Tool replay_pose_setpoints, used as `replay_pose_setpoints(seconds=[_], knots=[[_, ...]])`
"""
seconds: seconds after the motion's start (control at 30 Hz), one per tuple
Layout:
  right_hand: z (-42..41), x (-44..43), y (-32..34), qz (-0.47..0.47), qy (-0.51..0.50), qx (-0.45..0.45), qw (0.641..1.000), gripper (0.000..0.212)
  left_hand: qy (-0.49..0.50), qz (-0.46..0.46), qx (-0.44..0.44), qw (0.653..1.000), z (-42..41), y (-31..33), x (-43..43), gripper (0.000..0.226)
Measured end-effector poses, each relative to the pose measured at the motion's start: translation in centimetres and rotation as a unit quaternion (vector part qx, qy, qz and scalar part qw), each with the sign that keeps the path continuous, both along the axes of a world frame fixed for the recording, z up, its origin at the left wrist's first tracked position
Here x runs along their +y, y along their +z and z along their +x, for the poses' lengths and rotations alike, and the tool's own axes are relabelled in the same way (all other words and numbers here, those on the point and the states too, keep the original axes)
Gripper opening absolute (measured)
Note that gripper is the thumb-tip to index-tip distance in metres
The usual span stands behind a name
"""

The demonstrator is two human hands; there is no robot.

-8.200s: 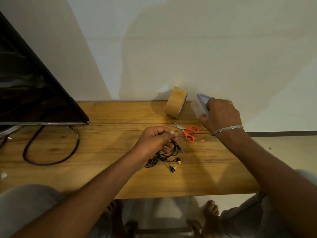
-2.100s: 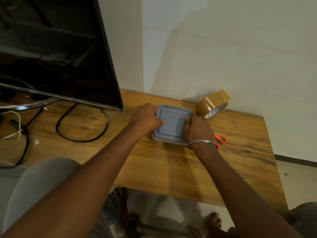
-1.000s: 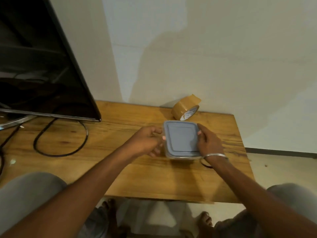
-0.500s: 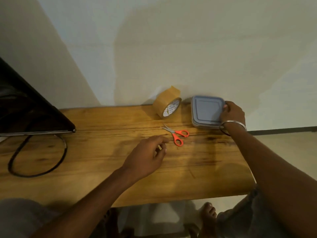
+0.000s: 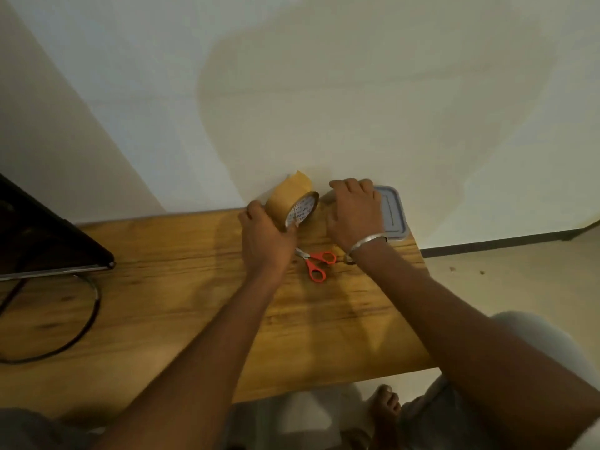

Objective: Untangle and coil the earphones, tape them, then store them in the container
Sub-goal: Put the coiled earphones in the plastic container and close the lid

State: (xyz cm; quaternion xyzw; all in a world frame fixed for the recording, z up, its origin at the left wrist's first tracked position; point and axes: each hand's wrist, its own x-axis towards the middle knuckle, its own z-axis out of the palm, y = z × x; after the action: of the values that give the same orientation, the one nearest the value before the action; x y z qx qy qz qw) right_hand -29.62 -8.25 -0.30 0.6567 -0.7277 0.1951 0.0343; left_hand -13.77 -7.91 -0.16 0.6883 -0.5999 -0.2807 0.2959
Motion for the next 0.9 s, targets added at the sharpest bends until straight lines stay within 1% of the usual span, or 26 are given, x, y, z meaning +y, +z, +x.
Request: replay_pose_setpoints(seconds=[0.03,0.07,0.1,0.17,0.2,0.27,0.3,0.37,0.4,0.5,0.6,0.67,0.77,0.9], knots=[[0.6,-1.0,-0.1,0.016,-0.017,0.043,0.999,0.041,0.001,0.003,0.006,1.000,-0.5,-0.2,1.4,0.050],[1.0,-1.8,0.0,0.037,-0.021,0.061,0.997,0.043,-0.026,0.007,-0.003,1.000,-0.9,-0.7,2.9,0.043],[1.2,-2.5,0.1,0.061,-0.013,0.058,0.996,0.045,-0.070,-0.002,-0.026,0.997,-1.2,-1.1,4.3,0.048],[1.7,-3.7,0.2,0.100,0.000,0.043,0.994,0.045,-0.160,-0.047,-0.123,0.978,-0.9,-2.2,6.0,0.071],[1.9,-4.0,0.3,0.104,-0.006,0.043,0.994,0.040,-0.177,-0.070,-0.165,0.968,-0.7,-2.6,6.3,0.074],[2.4,-4.4,0.6,0.083,-0.022,0.032,0.996,0.023,-0.225,-0.076,-0.210,0.948,-0.4,-2.9,6.8,0.068],[2.4,-4.5,0.7,0.075,-0.021,0.019,0.997,0.017,-0.268,-0.082,-0.228,0.933,-0.4,-3.1,7.0,0.067],[2.4,-4.6,0.9,0.061,-0.007,-0.014,0.998,0.013,-0.343,-0.100,-0.266,0.895,-0.5,-3.7,7.0,0.066],[2.3,-4.5,1.1,0.051,0.002,-0.037,0.998,0.015,-0.353,-0.103,-0.273,0.889,-0.4,-4.0,7.0,0.062],[1.6,-3.5,2.4,0.013,0.036,-0.117,0.992,0.016,-0.326,-0.089,-0.259,0.905,0.1,-4.6,7.3,0.055],[0.1,-1.0,4.7,0.013,0.055,-0.135,0.989,0.013,-0.302,-0.092,-0.237,0.919,1.0,-5.3,8.4,0.040],[-1.5,1.1,6.4,0.028,0.059,-0.134,0.989,0.012,-0.289,-0.088,-0.213,0.929,1.6,-5.8,9.3,0.034],[-3.9,4.4,8.0,0.093,0.055,-0.116,0.987,0.011,-0.298,-0.088,-0.200,0.929,1.4,-5.6,10.8,0.036],[-5.8,7.5,6.6,0.208,0.020,-0.028,0.977,0.009,-0.332,-0.084,-0.169,0.924,-0.6,-4.8,11.8,0.035]])
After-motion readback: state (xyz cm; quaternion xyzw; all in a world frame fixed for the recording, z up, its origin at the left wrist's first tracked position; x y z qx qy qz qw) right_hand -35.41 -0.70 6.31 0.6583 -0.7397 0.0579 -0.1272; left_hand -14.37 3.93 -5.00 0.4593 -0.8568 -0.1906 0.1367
